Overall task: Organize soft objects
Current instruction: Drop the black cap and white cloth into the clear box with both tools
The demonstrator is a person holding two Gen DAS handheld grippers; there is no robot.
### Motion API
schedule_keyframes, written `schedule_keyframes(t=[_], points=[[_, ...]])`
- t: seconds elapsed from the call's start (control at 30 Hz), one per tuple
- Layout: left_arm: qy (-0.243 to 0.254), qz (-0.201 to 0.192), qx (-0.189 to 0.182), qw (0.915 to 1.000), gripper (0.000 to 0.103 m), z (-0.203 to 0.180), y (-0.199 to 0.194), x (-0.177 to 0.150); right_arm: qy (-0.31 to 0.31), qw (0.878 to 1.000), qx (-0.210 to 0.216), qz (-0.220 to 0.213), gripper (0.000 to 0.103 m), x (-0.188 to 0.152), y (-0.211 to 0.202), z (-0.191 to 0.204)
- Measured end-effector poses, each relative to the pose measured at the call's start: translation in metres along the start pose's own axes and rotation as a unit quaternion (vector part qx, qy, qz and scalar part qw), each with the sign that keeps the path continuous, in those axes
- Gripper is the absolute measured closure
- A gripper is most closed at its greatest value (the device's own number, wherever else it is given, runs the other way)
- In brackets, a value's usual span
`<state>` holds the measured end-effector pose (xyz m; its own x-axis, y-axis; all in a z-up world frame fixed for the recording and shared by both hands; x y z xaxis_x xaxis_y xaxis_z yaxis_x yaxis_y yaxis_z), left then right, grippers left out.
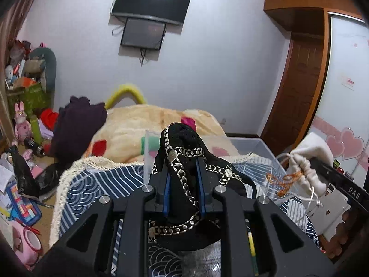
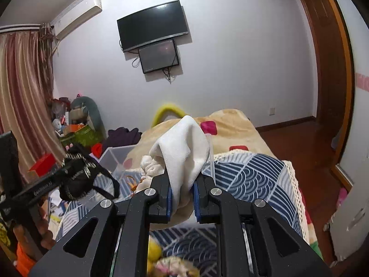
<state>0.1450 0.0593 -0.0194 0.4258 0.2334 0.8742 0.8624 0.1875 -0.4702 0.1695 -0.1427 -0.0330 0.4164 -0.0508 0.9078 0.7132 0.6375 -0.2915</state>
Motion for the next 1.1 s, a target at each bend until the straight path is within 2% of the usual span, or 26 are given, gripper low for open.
schedule_keyframes(t=[0.2, 0.4, 0.53, 0.63, 0.67, 0.7, 0.8, 0.93, 1.0, 1.03, 1.1], points=[[0.028, 0.013, 0.012, 0.9994, 0.084, -0.017, 0.027, -0.003, 0.004, 1.000, -0.010, 0.022, 0.090, -0.001, 0.034, -0.002], [0.049, 0.057, 0.011, 0.9971, 0.084, -0.030, 0.058, -0.013, 0.000, 0.997, -0.019, 0.076, 0.089, -0.013, 0.067, -0.004], [0.065, 0.055, 0.019, 0.9962, 0.080, -0.034, 0.058, -0.015, -0.009, 0.994, -0.022, 0.103, 0.088, -0.021, 0.073, -0.004], [0.070, 0.060, 0.018, 0.9956, 0.070, -0.035, 0.055, -0.016, -0.020, 0.993, -0.030, 0.113, 0.087, -0.024, 0.073, -0.004], [0.070, 0.060, 0.016, 0.9956, 0.064, -0.035, 0.053, -0.017, -0.023, 0.993, -0.033, 0.115, 0.083, -0.024, 0.073, -0.004], [0.069, 0.059, 0.014, 0.9958, 0.056, -0.035, 0.050, -0.018, -0.027, 0.992, -0.036, 0.116, 0.076, -0.024, 0.072, -0.003], [0.066, 0.045, 0.017, 0.9967, 0.044, -0.032, 0.040, -0.016, -0.038, 0.992, -0.039, 0.111, 0.056, -0.020, 0.065, -0.003], [0.074, 0.029, 0.014, 0.9967, 0.035, -0.032, 0.020, -0.013, -0.055, 0.993, -0.043, 0.090, 0.055, -0.014, 0.050, 0.002], [0.075, 0.018, 0.016, 0.9969, 0.022, -0.031, 0.009, -0.011, -0.058, 0.994, -0.040, 0.080, 0.050, -0.010, 0.041, 0.005], [0.073, 0.009, 0.018, 0.9971, 0.019, -0.030, 0.002, -0.010, -0.058, 0.995, -0.037, 0.074, 0.048, -0.008, 0.036, 0.007], [0.070, -0.005, 0.023, 0.9973, 0.003, -0.026, -0.011, -0.010, -0.058, 0.996, -0.028, 0.062, 0.039, -0.006, 0.024, 0.011]])
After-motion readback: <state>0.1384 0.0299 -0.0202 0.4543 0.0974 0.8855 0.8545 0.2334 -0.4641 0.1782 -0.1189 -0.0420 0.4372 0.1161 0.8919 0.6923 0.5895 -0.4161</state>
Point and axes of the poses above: each gripper's, at about its wrist camera, not at the fingertips, and y roughly the way its jaws point, z to its left, x to its top, the point moved 1 cm from there along y, roughly the way its jaws point, and after that the axes turned 14 degrees about x, right-handed, at the moved point
